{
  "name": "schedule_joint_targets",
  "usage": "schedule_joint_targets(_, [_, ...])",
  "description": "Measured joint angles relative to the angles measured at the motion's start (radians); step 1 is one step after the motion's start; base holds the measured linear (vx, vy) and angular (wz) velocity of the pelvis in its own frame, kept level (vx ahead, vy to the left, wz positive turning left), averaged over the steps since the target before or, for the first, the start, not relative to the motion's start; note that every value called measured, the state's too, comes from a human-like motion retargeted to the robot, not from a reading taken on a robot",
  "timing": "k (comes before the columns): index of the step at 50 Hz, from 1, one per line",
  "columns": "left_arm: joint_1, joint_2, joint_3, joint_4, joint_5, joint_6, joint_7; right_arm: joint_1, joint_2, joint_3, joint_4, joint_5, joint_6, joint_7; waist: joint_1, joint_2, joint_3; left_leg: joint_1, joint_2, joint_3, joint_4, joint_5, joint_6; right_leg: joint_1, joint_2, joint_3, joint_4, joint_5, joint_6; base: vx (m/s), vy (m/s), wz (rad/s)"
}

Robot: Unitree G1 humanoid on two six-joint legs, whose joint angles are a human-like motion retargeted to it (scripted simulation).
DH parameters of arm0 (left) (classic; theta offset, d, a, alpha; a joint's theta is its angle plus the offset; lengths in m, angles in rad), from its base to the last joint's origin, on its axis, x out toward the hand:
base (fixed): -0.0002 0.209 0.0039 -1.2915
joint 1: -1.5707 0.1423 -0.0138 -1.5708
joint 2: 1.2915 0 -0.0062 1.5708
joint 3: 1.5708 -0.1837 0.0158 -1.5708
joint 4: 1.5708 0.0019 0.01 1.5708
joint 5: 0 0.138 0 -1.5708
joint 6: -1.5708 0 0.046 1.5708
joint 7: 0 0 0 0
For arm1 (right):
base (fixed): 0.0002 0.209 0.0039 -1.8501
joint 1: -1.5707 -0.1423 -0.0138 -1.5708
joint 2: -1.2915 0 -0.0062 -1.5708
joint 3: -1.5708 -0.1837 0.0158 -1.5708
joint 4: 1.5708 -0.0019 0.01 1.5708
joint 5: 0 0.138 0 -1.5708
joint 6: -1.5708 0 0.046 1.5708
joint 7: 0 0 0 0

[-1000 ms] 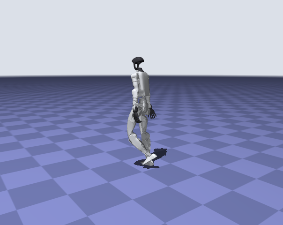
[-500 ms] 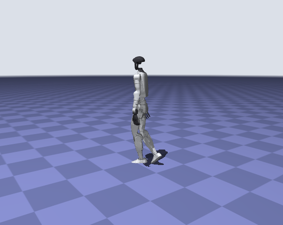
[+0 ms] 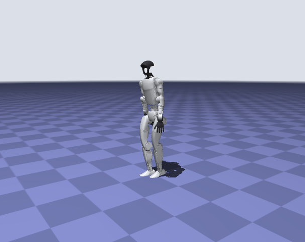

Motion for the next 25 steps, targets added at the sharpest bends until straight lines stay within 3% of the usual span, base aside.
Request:
schedule_joint_targets(5, [0.034,0.049,0.040,0.148,0.025,0.073,0.008,-0.055,-0.053,0.031,-0.036,-0.021,0.015,-0.070,-0.038,0.025,-0.028,-0.020,0.103,0.477,0.010,-0.062,-0.059,0.086,0.019,-0.163,-0.079,-0.032,-0.023,0.09,-0.06,2.06])
schedule_joint_targets(8, [0.052,0.067,0.068,0.193,0.026,0.104,0.037,-0.085,-0.067,0.017,-0.075,-0.032,0.012,-0.101,-0.072,0.007,-0.042,-0.043,0.119,0.667,0.085,-0.141,-0.002,0.138,0.002,-0.250,-0.119,-0.056,-0.019,0.06,-0.03,2.22])
schedule_joint_targets(12, [0.059,0.059,0.104,0.213,0.004,0.119,0.072,-0.113,-0.070,-0.014,-0.115,0.017,-0.010,-0.131,-0.042,-0.030,-0.046,-0.130,0.122,0.731,0.266,-0.198,0.093,0.190,-0.028,-0.321,-0.163,-0.074,-0.010,0.00,0.00,1.64])
schedule_joint_targets(17, [0.071,0.028,0.142,0.186,0.024,0.097,-0.001,-0.159,-0.050,-0.038,-0.132,0.070,-0.018,-0.145,0.061,-0.062,-0.048,-0.251,0.175,0.774,0.396,-0.276,0.112,0.210,-0.032,-0.370,-0.199,-0.104,-0.010,0.02,0.03,0.91])
schedule_joint_targets(19, [0.075,0.021,0.151,0.185,0.043,0.089,-0.030,-0.189,-0.036,-0.031,-0.136,0.065,-0.018,-0.129,0.076,-0.065,-0.040,-0.291,0.194,0.776,0.394,-0.289,0.088,0.225,-0.017,-0.393,-0.215,-0.113,-0.002,0.03,0.01,0.93])
schedule_joint_targets(25, [0.056,0.033,0.116,0.224,0.133,0.132,-0.094,-0.278,0.015,0.041,-0.136,0.034,-0.040,-0.102,0.076,-0.045,-0.020,-0.382,0.218,0.717,0.274,-0.295,-0.054,0.273,0.054,-0.489,-0.248,-0.119,0.032,0.09,0.01,0.89])
